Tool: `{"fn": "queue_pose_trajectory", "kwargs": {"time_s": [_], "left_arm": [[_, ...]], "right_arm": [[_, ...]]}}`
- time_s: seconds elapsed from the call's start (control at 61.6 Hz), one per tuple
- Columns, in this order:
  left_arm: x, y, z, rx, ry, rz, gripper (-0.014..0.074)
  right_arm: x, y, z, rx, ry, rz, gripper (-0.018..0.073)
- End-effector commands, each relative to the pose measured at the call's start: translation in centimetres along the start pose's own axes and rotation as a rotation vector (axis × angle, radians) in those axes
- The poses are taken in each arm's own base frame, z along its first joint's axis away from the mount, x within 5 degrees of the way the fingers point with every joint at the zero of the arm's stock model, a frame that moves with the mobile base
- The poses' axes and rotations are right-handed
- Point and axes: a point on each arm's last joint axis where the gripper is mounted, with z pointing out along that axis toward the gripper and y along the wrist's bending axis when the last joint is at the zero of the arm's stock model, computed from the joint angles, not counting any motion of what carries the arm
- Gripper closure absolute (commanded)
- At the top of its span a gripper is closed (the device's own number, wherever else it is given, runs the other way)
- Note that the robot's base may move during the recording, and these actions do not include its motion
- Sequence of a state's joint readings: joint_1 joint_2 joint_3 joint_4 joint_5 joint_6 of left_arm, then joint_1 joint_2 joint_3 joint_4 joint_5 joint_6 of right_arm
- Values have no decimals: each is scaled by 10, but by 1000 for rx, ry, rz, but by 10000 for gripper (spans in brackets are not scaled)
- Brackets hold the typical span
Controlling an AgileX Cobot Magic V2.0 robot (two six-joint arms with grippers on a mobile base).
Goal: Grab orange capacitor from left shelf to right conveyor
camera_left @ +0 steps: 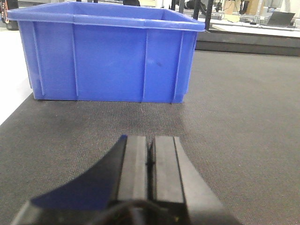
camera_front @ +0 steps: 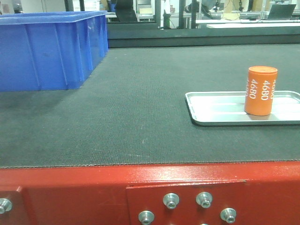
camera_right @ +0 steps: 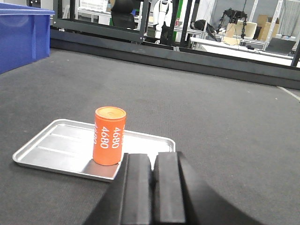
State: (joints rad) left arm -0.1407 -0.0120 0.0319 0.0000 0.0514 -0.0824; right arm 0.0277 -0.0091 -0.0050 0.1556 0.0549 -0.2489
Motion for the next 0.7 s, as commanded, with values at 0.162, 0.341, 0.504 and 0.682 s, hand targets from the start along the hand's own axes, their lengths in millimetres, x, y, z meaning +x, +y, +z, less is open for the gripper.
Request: {"fn": "queue_pose_trajectory", "kwargs": {"time_s": [0.162,0.341,0.504,0.682], "left_arm": [[-11,-1,-2,14,-109,0,701],[-11,-1,-2,14,-109,0,701],[-11,-1,-2,14,-109,0,701],[-11,-1,-2,14,-109,0,701]], "right_arm": [[-1,-1,1,17,-113,71,503],[3,0,-1,12,-78,112,503],[7,0,-1,14,-37,112,503],[7,0,-1,14,-42,107,503]]}}
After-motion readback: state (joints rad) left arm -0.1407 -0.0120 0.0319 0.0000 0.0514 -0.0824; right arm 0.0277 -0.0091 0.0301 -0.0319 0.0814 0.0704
